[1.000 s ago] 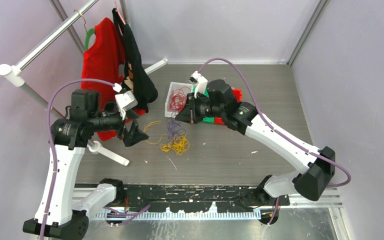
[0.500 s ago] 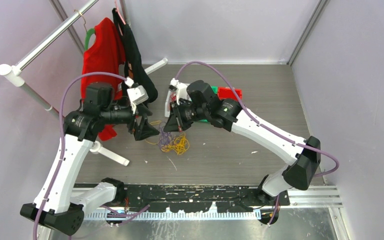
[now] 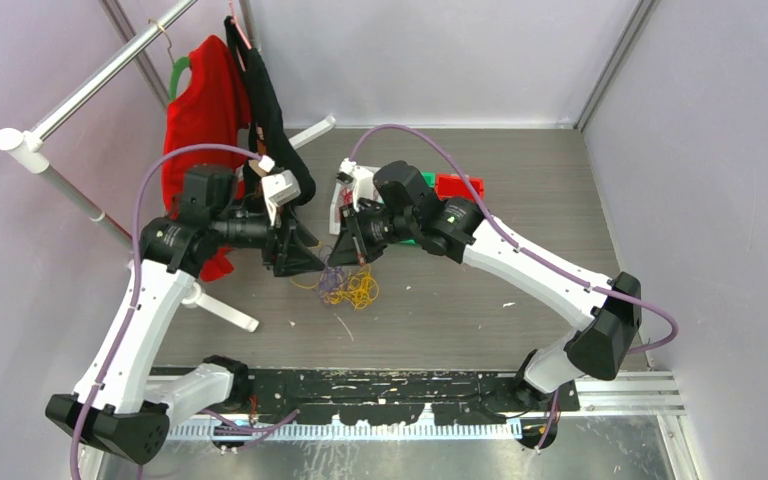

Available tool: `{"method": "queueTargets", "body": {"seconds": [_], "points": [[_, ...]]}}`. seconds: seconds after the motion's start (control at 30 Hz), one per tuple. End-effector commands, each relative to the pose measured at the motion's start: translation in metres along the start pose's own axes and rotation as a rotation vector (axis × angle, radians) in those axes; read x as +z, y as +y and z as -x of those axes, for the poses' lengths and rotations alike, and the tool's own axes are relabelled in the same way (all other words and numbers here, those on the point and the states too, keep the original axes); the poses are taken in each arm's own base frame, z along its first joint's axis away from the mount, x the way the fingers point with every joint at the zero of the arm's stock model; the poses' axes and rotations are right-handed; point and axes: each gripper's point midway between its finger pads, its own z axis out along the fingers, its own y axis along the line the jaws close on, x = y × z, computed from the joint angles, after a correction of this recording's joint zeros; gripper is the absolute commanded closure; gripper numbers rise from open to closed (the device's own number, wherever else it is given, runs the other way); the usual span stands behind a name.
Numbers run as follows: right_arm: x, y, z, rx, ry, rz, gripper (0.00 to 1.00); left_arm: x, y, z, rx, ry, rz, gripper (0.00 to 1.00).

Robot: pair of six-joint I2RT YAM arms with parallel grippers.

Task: Untangle the cables
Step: Untie the cable.

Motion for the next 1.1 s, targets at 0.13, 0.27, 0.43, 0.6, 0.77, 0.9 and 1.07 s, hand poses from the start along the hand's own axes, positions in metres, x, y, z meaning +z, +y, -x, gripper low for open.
{"method": "queueTargets", "body": {"seconds": [0.13,0.27,0.43,0.6,0.77,0.9,1.07], "points": [[-0.020,0.038,0.023,-0.041,-0.102,0.123,0.99,0.007,0.018,0.012,0.020,-0.045,0.061,0.51],[-0.019,0.039,0.020,-0.036,-0.091,0.133,0.99,0.009,0.021,0.012,0.033,-0.042,0.079,0.62],[-0.022,0.037,0.015,-0.032,-0.087,0.127,0.99,0.006,0.031,0.011,0.096,-0.034,0.133,0.83],[-0.022,0.045,0.017,-0.016,-0.092,0.166,0.99,0.005,0.051,0.018,0.151,-0.051,0.256,0.96],[-0.022,0.054,0.021,-0.005,-0.102,0.214,0.99,0.003,0.057,0.030,0.209,-0.081,0.332,0.90],[-0.022,0.056,0.023,-0.008,-0.111,0.220,0.99,0.006,0.030,0.028,0.228,-0.070,0.200,0.67],[-0.026,0.059,0.023,-0.016,-0.112,0.232,0.99,0.005,-0.003,0.006,0.262,0.000,0.018,0.49]]}}
